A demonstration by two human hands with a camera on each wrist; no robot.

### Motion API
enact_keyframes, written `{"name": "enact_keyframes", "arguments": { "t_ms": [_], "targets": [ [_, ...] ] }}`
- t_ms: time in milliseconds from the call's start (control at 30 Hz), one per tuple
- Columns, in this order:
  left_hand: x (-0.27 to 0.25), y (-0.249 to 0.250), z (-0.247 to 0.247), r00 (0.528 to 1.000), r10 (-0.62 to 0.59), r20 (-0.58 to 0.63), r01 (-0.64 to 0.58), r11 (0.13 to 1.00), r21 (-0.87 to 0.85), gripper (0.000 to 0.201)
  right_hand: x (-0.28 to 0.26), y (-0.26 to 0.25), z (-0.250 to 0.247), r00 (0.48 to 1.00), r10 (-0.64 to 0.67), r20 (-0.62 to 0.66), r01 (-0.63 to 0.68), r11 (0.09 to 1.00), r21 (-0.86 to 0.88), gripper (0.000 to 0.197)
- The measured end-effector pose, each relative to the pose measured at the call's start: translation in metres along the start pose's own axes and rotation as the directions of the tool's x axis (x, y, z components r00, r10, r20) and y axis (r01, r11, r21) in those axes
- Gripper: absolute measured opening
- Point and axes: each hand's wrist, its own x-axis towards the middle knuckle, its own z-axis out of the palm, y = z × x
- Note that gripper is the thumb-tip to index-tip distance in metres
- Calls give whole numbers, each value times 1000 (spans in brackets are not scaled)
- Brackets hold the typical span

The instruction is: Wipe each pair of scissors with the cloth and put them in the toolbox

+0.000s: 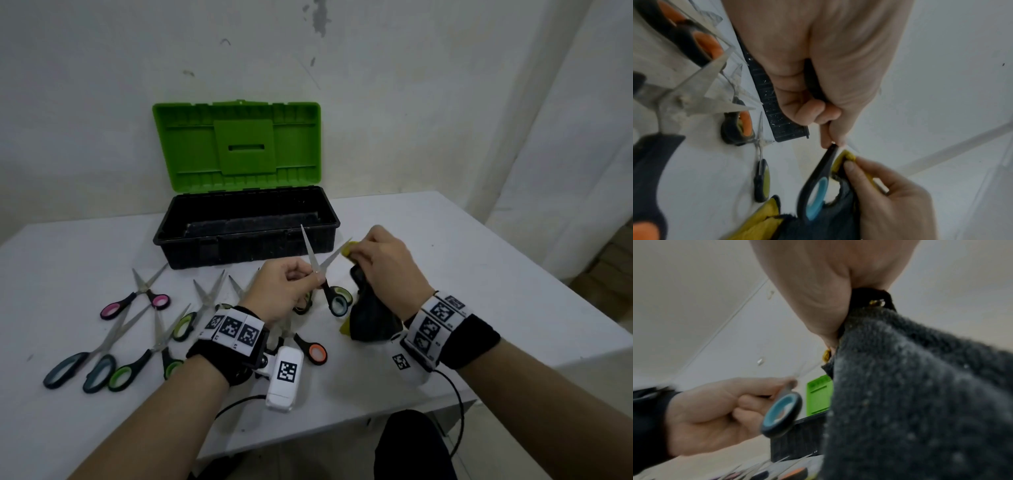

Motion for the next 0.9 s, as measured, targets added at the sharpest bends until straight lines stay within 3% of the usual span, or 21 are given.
{"name": "enact_keyframes", "arguments": {
  "t_ms": [67,133,233,333,433,533,600,733,900],
  "targets": [
    [1,4,-2,999,-26,-21,25,999,-34,14,2,7,-7,989,77,-123,-68,995,72,10],
    [3,8,-3,997,-60,-40,57,996,-72,13,1,-2,-14,976,8,-215,17,993,116,11],
    [4,11,0,992,-122,-23,118,984,-137,11,-6,-26,-11,979,-153,-135,173,973,153,12],
    [2,12,4,991,-136,17,137,974,-183,13,-8,-29,-2,977,-214,-11,213,968,133,18],
    [0,11,3,990,-137,20,138,972,-191,7,-2,-19,-1,988,-152,-8,152,982,111,16],
    [0,9,2,988,-150,35,153,973,-174,6,10,-9,-10,993,-20,-120,32,995,98,12],
    [0,9,1,986,-162,30,165,970,-179,6,10,-10,-13,987,-44,-154,63,991,118,11],
    [4,10,3,987,-162,19,163,969,-186,11,-6,-25,-4,980,-197,8,194,971,138,14],
    [4,5,0,993,-118,16,119,983,-141,8,6,-9,-7,994,-70,-80,77,993,88,13]
  ]
}}
